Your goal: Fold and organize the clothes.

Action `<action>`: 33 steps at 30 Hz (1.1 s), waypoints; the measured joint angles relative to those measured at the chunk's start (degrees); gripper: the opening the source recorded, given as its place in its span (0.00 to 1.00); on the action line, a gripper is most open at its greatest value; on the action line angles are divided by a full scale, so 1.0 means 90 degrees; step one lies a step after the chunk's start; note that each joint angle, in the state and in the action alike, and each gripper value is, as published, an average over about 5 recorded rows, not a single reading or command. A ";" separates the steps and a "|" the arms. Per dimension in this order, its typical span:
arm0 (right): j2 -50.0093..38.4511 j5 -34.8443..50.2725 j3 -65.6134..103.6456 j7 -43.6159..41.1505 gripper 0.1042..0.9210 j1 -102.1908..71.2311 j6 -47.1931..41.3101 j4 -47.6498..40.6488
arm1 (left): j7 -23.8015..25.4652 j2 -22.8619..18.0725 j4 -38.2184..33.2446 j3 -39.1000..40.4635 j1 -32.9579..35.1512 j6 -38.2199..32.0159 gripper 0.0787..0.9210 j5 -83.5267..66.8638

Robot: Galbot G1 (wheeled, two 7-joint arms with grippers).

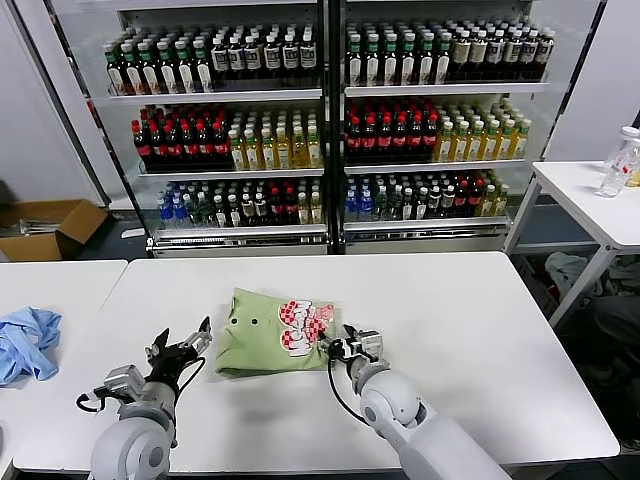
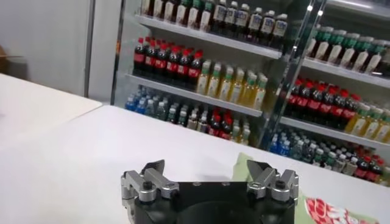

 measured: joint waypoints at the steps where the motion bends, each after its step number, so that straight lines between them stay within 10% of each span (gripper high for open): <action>1: 0.0009 0.0012 -0.0030 -0.0002 0.61 0.0027 -0.0014 -0.0031 | -0.0002 0.0000 -0.0016 -0.0014 0.0034 -0.0002 0.88 0.0002; 18: -0.0587 0.0117 0.0209 -0.0308 0.04 -0.0023 0.0184 -0.0001 | 0.0043 -0.0012 -0.0190 -0.0036 0.0281 -0.0021 0.88 -0.0046; 33: -0.1763 -0.0313 0.1465 -0.0792 0.16 -0.0813 0.0661 0.0604 | 0.0175 -0.0093 -0.0283 0.0075 0.0312 -0.0066 0.88 0.0110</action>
